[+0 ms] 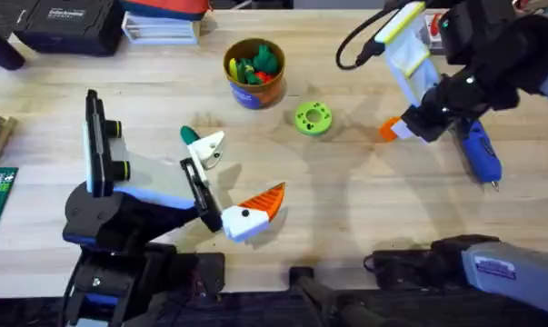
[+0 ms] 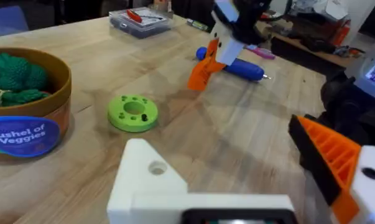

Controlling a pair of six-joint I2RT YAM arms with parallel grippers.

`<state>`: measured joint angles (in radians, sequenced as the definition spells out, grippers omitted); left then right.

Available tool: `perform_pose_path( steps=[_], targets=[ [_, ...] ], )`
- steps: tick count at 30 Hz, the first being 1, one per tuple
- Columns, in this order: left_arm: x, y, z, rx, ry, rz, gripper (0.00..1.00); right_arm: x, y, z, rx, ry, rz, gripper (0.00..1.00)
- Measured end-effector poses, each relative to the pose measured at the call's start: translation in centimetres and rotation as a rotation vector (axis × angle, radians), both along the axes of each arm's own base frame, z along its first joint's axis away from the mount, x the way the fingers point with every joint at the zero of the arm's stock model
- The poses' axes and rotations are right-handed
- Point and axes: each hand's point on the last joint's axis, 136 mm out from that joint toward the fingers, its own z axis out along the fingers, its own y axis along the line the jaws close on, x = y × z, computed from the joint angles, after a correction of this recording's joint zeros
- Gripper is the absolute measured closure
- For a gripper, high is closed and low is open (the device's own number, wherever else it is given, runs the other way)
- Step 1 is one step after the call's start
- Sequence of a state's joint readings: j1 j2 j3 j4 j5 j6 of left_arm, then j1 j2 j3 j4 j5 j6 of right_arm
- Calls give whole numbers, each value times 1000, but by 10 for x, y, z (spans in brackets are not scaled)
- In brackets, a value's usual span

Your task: Pick up the gripper from the table and insert it into the empty holder that is missing its gripper. Then pick up a screw, insert it into the mounting hole, and use the screwdriver to tighten it. Finally, clean up the table by picking up the vegetable and placing it into the bucket.

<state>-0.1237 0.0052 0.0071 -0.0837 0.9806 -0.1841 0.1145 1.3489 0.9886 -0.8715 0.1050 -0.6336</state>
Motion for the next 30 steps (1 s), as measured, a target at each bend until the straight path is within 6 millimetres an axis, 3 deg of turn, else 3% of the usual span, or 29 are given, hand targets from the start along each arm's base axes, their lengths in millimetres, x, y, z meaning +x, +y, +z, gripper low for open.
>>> perform_pose_path(
  steps=[7, 12, 16, 20, 25, 30],
  targets=[
    [0, 0, 0, 0, 0, 0, 31, -22, 20, 55, 198, -152, -149, 993],
    [0, 0, 0, 0, 0, 0, 30, -31, 68, 106, 565, -255, -179, 993],
    [0, 0, 0, 0, 0, 0, 30, -35, 104, 126, 822, -181, -178, 994],
    [0, 0, 0, 0, 0, 0, 30, -39, 135, 126, 992, -3, -224, 994],
    [0, 0, 0, 0, 0, 0, 30, -47, 171, 105, 1070, 294, -334, 994],
    [0, 0, 0, 0, 0, 0, 30, -52, 211, 99, 1160, 515, -287, 994]
  ],
)
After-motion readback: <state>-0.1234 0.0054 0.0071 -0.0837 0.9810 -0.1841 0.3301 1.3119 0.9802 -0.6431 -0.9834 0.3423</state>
